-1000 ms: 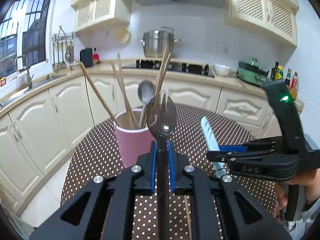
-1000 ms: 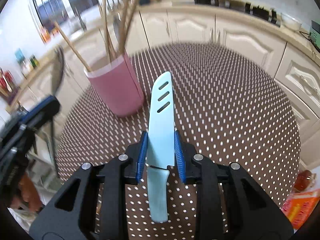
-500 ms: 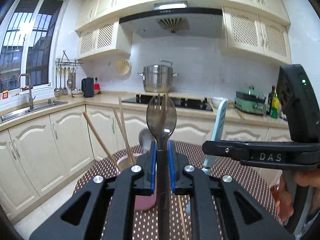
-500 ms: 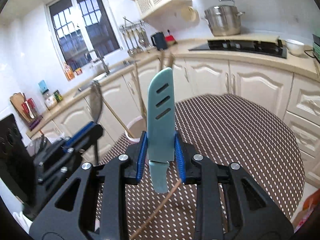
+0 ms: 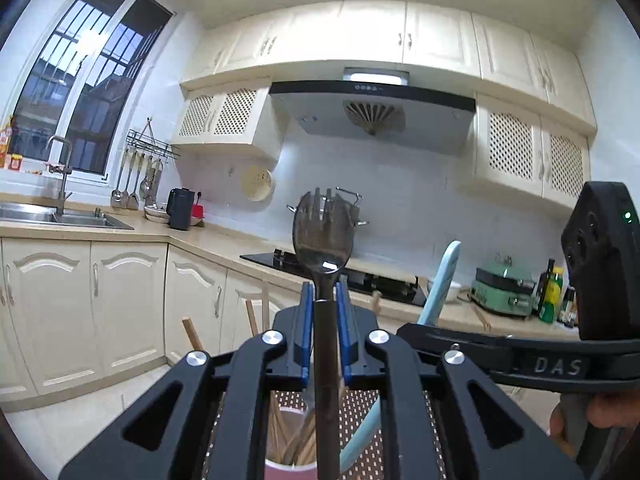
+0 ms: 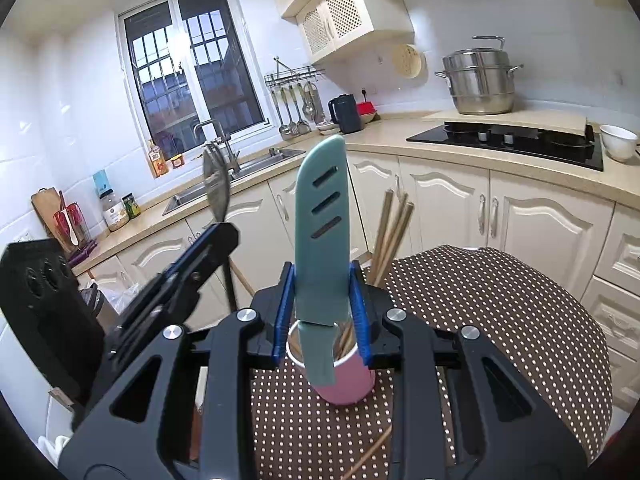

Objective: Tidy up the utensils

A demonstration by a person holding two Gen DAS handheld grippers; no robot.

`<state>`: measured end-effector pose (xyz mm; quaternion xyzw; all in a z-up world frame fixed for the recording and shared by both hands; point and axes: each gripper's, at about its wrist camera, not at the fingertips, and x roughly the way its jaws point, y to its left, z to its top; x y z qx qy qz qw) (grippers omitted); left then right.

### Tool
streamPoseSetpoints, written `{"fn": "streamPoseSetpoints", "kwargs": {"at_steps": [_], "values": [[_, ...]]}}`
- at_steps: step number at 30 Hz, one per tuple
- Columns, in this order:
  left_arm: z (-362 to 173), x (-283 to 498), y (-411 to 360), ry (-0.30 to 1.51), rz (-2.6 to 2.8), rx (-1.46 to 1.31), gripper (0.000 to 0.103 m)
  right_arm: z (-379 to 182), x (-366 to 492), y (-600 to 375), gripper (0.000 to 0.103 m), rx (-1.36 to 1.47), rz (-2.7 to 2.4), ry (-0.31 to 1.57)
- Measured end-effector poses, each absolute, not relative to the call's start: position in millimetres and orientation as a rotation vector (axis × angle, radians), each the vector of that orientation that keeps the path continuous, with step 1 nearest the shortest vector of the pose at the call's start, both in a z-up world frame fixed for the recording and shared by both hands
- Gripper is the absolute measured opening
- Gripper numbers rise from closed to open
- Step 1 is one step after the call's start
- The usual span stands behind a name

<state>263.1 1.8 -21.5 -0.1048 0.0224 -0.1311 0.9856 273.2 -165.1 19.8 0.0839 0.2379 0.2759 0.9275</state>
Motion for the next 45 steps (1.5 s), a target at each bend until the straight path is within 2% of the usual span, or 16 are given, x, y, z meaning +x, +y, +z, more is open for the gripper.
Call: {"fn": "streamPoseSetpoints", "kwargs": {"at_steps": [16, 25, 26, 28, 35, 37, 41, 45], "values": [[-68.7, 295.4, 12.3, 0.126, -0.265, -0.249, 0.011, -6.5, 307.0, -142.2, 0.027, 0.170, 0.569, 0.512], [-96.1, 294.8, 16.2, 0.246, -0.274, -0.241, 0.012, -27.0, 306.9, -138.0, 0.027, 0.142, 0.547, 0.559], [-98.3, 294.3, 16.4, 0.254, -0.277, -0.242, 0.013, -29.2, 307.0, -138.2, 0.027, 0.146, 0.547, 0.565], [-100.3, 291.4, 19.8, 0.274, -0.289, -0.264, 0.028, -32.5, 306.4, -137.3, 0.027, 0.143, 0.542, 0.572], [-98.1, 280.2, 21.8, 0.237, -0.269, -0.234, 0.033, -38.2, 304.3, -134.8, 0.027, 0.143, 0.533, 0.587], [-99.8, 288.0, 20.2, 0.300, -0.274, -0.237, 0.033, -40.0, 303.9, -132.4, 0.027, 0.139, 0.531, 0.595], [-98.2, 282.1, 27.1, 0.302, -0.293, -0.302, 0.033, -45.0, 304.0, -129.3, 0.027, 0.120, 0.527, 0.614], [-100.3, 278.8, 34.3, 0.340, -0.289, -0.310, 0.040, -52.6, 307.2, -127.5, 0.027, 0.107, 0.515, 0.639]]}}
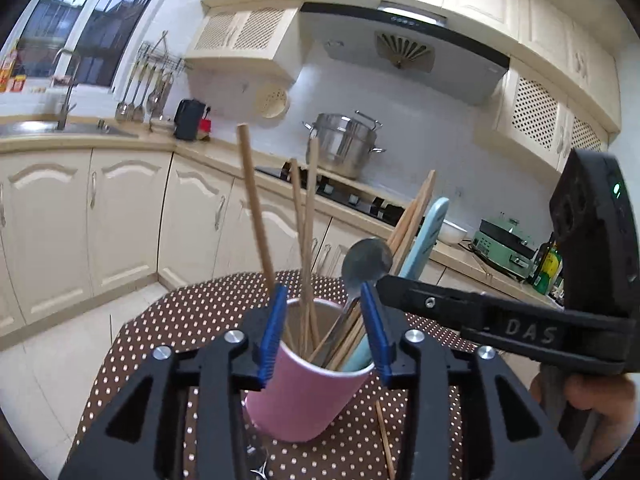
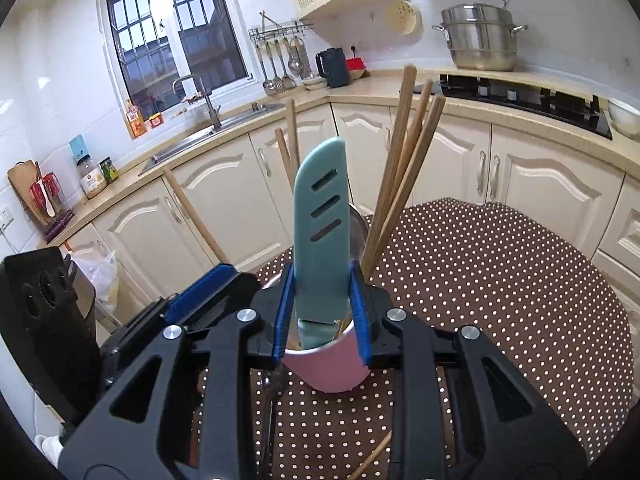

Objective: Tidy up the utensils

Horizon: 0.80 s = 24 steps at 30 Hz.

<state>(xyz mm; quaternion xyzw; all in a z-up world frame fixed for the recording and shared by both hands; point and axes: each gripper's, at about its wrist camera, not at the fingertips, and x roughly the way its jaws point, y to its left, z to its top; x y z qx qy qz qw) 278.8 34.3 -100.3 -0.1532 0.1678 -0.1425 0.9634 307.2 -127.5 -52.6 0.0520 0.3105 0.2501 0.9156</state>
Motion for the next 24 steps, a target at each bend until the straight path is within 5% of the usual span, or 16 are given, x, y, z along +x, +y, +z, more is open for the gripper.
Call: {"fn": "streamPoseSetpoints", "kwargs": {"at_steps": [8, 11, 18, 24], "values": [[-106.3, 268.8, 53.7, 0.441, -0.238, -0.332, 0.045, -68.0, 306.1, -119.2, 0.030, 0.100, 0.511, 0.676], [-106.4, 264.1, 57.5, 0.484, -0.231, -0.315, 0.047, -63.9, 300.5, -121.6, 0.050, 0.114, 0.507, 0.657], [-105.3, 253.1, 60.1, 0.551, -0.219, -0.295, 0.047, -51.1, 283.0, -128.9, 0.050, 0.128, 0.491, 0.616], [-120.4, 263.1, 49.0, 0.799, -0.209, -0.248, 0.047, -59.0, 268.3, -142.3, 0.050, 0.084, 0.417, 0.656]]}}
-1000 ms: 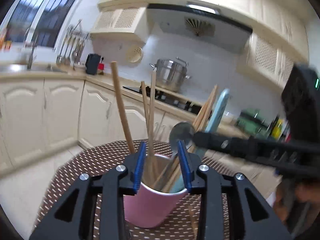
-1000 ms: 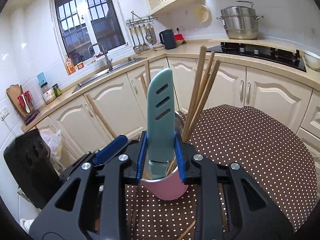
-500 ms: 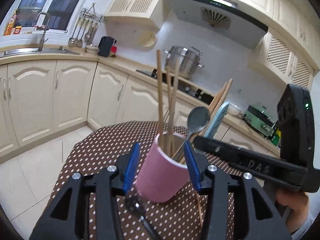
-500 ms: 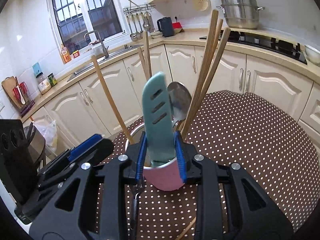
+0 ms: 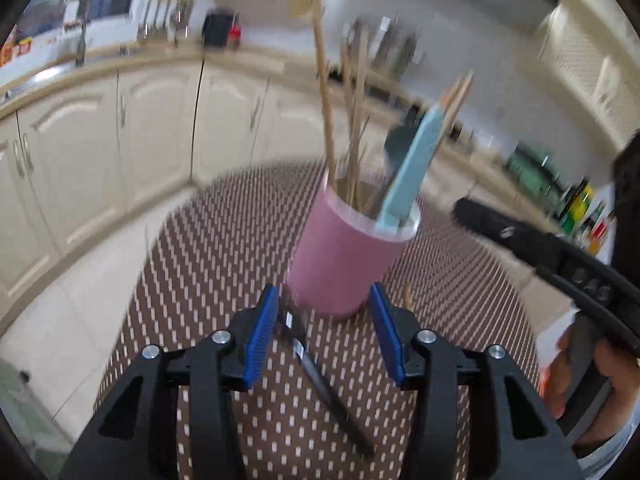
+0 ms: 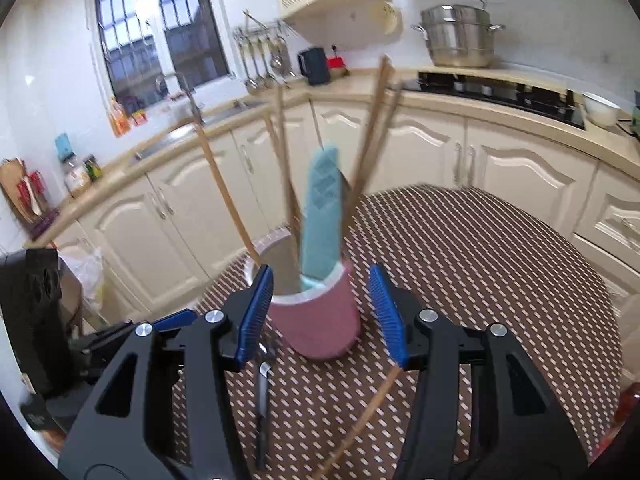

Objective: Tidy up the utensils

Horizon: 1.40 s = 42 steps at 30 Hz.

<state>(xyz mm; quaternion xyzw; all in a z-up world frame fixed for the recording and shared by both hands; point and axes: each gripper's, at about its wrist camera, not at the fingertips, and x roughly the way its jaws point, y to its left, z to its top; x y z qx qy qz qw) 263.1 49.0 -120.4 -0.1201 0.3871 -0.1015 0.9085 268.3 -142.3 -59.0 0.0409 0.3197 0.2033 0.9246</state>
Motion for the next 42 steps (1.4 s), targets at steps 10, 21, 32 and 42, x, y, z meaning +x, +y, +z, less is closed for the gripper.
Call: {"fn": "streamPoseSetpoints", "kwargs": {"at_steps": [10, 21, 32, 42], "values": [[-172.7, 288.3, 29.3, 1.123, -0.133, -0.199, 0.047, -106.3, 266.0, -166.7, 0.050, 0.068, 0.343, 0.863], [-177.3, 291.9, 14.4, 1.120, -0.083, -0.082, 0.015, -143.0, 270.8, -165.9, 0.050, 0.052, 0.361, 1.055], [-172.3, 279.5, 33.1, 1.064, -0.119, -0.159, 0.010, -158.5, 277.1, -132.3, 0.027, -0.072, 0.362, 1.178], [-160.0, 261.1, 44.0, 1.027, -0.154, -0.187, 0.004, -157.2, 280.1, -151.1, 0.005, -0.033, 0.354, 1.174]]}}
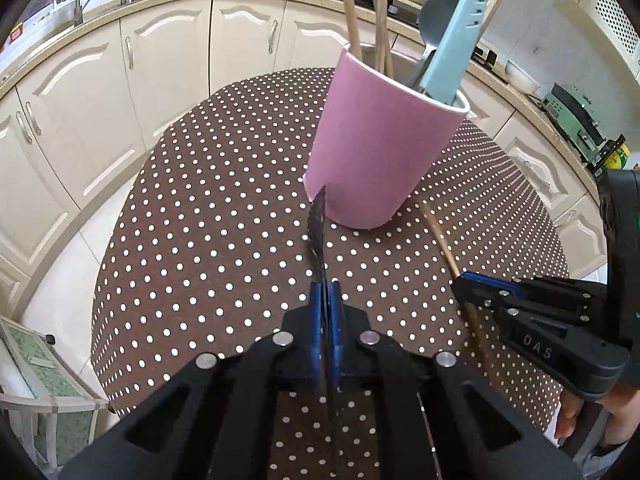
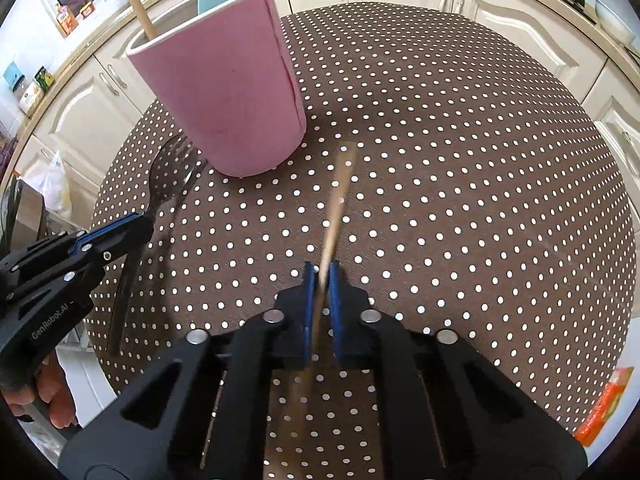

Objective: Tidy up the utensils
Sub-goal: 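Lift the spork and chopstick with both grippers up over the pink cup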

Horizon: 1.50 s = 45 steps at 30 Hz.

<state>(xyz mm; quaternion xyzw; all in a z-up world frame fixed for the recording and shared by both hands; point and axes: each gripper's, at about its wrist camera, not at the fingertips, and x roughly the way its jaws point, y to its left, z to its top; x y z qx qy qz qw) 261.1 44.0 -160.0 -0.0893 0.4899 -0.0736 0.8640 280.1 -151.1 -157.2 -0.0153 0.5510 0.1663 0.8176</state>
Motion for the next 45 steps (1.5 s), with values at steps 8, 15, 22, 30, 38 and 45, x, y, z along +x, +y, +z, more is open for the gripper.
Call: {"fn": "streamPoseSetpoints", "kwargs": {"at_steps": [8, 15, 22, 30, 38, 45], "values": [[-150.0, 242.0, 41.4, 0.979, -0.226, -0.220, 0.004, -131.6, 262.2, -194.8, 0.005, 0.063, 0.373, 1.070], [-126.3, 210.7, 30.2, 0.880, -0.339, -0.243, 0.004, -95.1, 239.8, -227.6, 0.005, 0.168, 0.412, 0.906], [-92.8, 189.2, 23.8, 0.687, -0.428, -0.243, 0.004, -44.6, 218.3, -246.4, 0.005, 0.252, 0.473, 0.696], [-48.1, 196.4, 28.3, 0.399, -0.455, -0.258, 0.004, -5.7, 213.5, -226.6, 0.005, 0.310, 0.526, 0.453], [-23.7, 226.6, 23.9, 0.162, -0.426, -0.262, 0.004, 7.7, 249.2, -196.0, 0.005, 0.332, 0.574, 0.285], [-34.1, 267.1, 23.4, 0.027, -0.394, -0.298, 0.004, 1.9, 286.5, -180.8, 0.005, 0.366, 0.607, 0.185]]}}
